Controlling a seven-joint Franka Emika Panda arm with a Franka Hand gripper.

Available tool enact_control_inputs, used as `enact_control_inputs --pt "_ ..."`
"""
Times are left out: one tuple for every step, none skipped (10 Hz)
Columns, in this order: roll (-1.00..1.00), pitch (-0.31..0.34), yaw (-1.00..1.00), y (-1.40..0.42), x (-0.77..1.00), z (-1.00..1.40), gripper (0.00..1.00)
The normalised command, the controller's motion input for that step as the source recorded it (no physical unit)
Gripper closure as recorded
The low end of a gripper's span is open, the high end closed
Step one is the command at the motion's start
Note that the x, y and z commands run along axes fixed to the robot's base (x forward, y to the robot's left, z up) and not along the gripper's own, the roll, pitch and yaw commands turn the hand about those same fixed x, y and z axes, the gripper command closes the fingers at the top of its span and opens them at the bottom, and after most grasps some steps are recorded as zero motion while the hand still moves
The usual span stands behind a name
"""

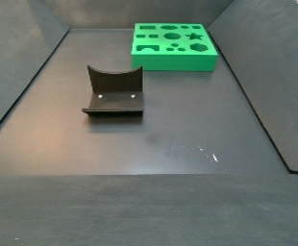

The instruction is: Insert the square-circle object.

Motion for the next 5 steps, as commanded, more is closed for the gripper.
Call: enact_control_inputs --pt "0.00 -0.096 -0.96 -0.21 0.00 -0.37 1.00" --pt "0.00 -0.051 -0.87 -0.34 0.00 -0.34 1.00" --pt "0.00 -0.023 -0.69 -0.50 -0.05 -0.39 1.00" --pt "0.00 -0.026 -0.53 -0.63 -0.16 -0.39 1.00" --pt "0.00 -0.003 -0.28 -0.83 -0.33 -0.33 1.00"
